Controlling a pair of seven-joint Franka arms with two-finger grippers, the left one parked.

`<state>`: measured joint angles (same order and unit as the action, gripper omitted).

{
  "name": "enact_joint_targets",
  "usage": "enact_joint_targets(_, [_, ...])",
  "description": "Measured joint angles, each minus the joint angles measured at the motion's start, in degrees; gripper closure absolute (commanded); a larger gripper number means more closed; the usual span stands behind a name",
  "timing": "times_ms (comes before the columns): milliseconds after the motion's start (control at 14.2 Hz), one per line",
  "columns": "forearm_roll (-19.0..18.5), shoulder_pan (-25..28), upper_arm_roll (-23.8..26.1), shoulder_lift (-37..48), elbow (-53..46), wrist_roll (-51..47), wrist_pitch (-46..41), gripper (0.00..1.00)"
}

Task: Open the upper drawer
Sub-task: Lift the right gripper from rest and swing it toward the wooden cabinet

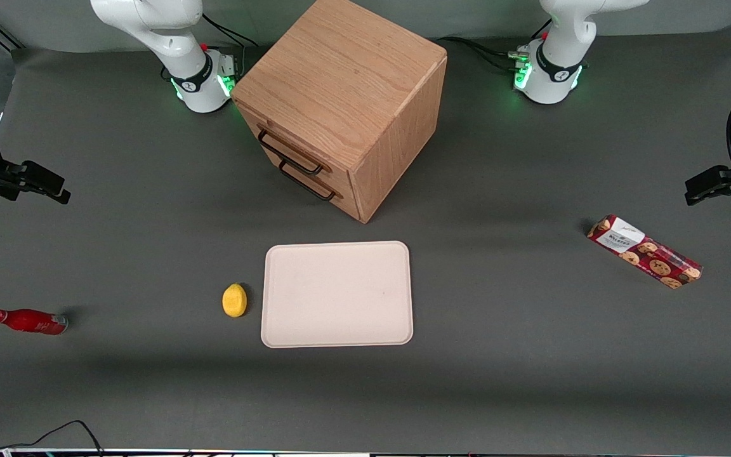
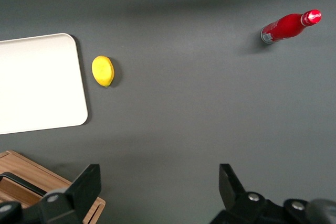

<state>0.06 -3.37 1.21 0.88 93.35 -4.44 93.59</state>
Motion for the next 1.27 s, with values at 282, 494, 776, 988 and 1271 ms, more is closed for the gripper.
enact_joint_targets(282, [0.00,0.03,0.00,0.03,0.00,0.00,0.00,0.00])
enact_joint_targets(494, [0.00,0.39,0.02,0.33,-0.01,0.00,-0.05,0.00])
enact_joint_targets(776, [0.00,1.81,0.03,0.69,-0.34,0.00,-0.06,0.00])
enact_joint_targets(988, [0.04,4.28,0.08,0.85,-0.85,0.05,-0.97,0.00])
enact_joint_targets(1271, [0.06,13.78,0.26,0.96,-2.12,0.20,-5.66,0.00])
